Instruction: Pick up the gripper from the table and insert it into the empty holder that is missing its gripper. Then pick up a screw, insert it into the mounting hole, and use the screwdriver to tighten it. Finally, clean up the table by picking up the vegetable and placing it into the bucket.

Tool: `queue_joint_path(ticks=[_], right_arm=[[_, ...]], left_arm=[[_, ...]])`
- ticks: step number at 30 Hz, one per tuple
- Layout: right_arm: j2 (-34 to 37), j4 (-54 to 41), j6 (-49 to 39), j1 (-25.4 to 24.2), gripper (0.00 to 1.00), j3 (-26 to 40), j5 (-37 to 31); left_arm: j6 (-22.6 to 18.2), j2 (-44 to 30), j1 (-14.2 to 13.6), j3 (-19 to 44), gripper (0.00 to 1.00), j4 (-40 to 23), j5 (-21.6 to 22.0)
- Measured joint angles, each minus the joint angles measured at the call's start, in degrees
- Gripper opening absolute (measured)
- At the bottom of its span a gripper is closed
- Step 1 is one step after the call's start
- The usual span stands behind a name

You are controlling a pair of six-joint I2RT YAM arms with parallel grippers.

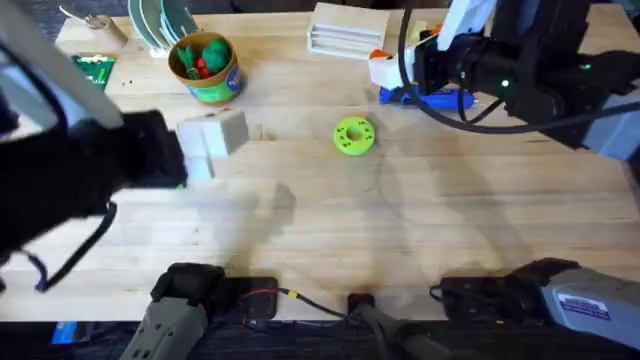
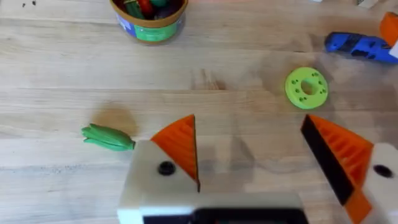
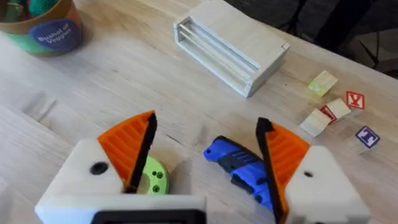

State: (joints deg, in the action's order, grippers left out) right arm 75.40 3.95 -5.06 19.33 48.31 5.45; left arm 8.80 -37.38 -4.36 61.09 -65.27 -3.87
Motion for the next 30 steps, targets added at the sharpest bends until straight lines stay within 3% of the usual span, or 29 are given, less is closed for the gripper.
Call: queue_joint_path(ticks=[23,27,30], right_arm=[[0.5,0.0,0.0,0.0,0.991,0.0,0.0],[0.5,0.0,0.0,0.0,0.992,0.0,0.0],[0.5,0.1,0.0,0.0,0.992,0.0,0.0]], left_arm=[[0.0,-23.3,0.0,1.1,0.993,-0.1,2.0],[1.7,-27.1,0.2,1.1,0.992,-0.1,2.6],[5.9,-29.5,1.9,1.1,0.993,-0.1,4.7]])
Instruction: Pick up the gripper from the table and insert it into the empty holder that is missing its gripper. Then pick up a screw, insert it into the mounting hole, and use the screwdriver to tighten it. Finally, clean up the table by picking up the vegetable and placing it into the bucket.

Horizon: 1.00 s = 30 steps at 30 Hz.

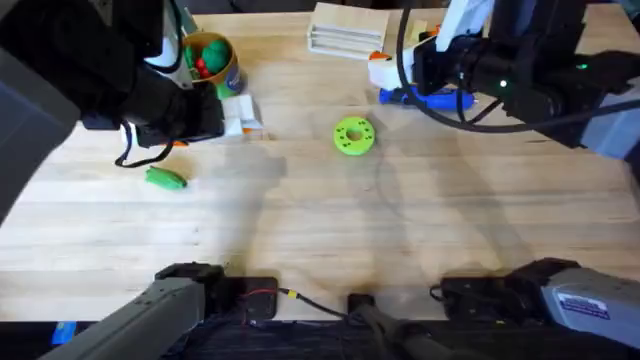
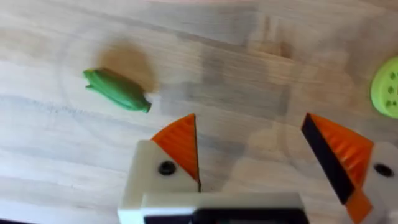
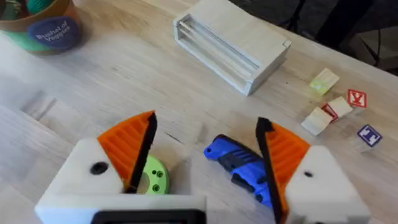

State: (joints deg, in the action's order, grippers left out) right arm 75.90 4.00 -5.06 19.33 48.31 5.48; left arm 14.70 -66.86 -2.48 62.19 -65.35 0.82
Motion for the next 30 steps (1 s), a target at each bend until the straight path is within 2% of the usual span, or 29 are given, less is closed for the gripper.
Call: queue_joint_path(ticks=[8,17,23,30], right_arm=[[0.0,0.0,0.0,0.0,0.992,0.0,0.0],[0.0,0.0,0.0,0.0,0.991,0.0,0.0],[0.0,0.0,0.0,0.0,0.993,0.0,0.0],[0.0,0.0,0.0,0.0,0.992,0.0,0.0]], left_arm=[[19.8,-6.1,10.9,0.0,0.993,0.4,3.8],[35.9,-14.5,19.3,0.0,0.993,0.6,5.5],[43.1,-19.6,21.9,0.0,0.993,1.5,9.0],[45.6,-25.7,22.4,0.0,0.992,4.8,13.5]])
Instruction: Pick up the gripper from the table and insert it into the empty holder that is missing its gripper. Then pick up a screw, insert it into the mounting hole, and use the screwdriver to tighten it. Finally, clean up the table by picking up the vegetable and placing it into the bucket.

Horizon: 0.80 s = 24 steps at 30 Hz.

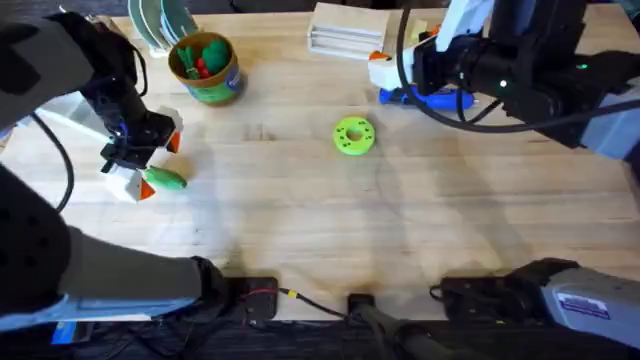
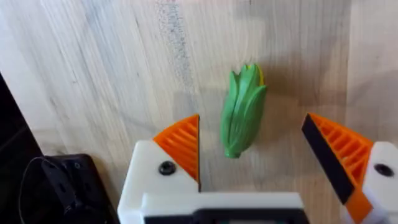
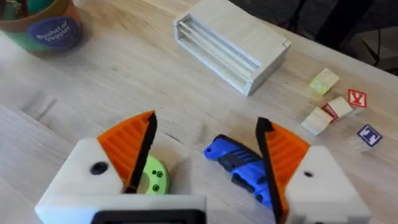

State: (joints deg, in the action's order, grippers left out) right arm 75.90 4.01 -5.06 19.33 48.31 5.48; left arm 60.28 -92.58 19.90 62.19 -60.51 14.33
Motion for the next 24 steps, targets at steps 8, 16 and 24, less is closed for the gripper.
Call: queue_joint_path(ticks=[8,16,24], right_arm=[[0.0,0.0,0.0,0.0,0.991,0.0,0.0],[0.0,0.0,0.0,0.0,0.991,0.0,0.0],[0.0,-0.8,0.0,0.0,0.991,0.0,0.0]], left_arm=[[0.3,-6.1,0.3,0.0,0.991,0.8,0.9],[-0.4,-6.3,0.3,0.2,0.990,1.4,1.0],[-2.4,-6.4,0.6,0.2,0.988,1.8,1.1]])
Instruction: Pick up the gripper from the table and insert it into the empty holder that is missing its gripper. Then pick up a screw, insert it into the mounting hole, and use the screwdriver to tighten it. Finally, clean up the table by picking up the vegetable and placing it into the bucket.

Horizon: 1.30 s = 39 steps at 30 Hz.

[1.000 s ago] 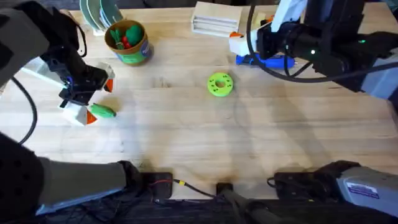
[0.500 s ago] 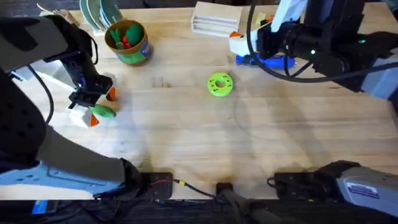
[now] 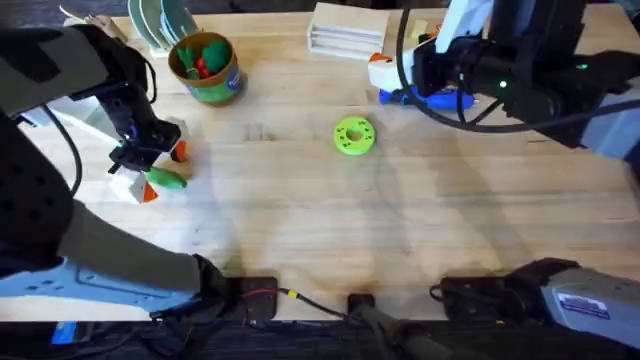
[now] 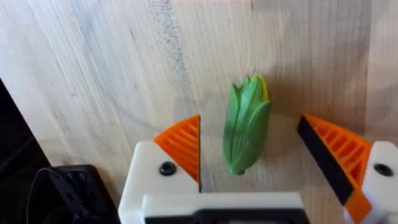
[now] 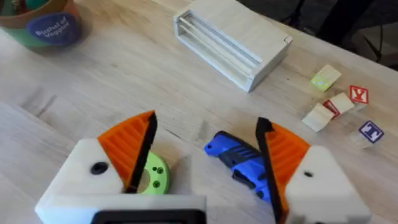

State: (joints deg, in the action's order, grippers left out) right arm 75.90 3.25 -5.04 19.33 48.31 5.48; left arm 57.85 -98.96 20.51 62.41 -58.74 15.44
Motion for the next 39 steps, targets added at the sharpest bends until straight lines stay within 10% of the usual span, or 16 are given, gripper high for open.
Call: queue_joint_path(ticks=[39], right_arm=[[0.0,-2.2,0.2,0.0,0.993,0.0,0.0]], left_arm=[[-9.9,10.8,3.3,-9.3,0.988,8.7,-5.0]])
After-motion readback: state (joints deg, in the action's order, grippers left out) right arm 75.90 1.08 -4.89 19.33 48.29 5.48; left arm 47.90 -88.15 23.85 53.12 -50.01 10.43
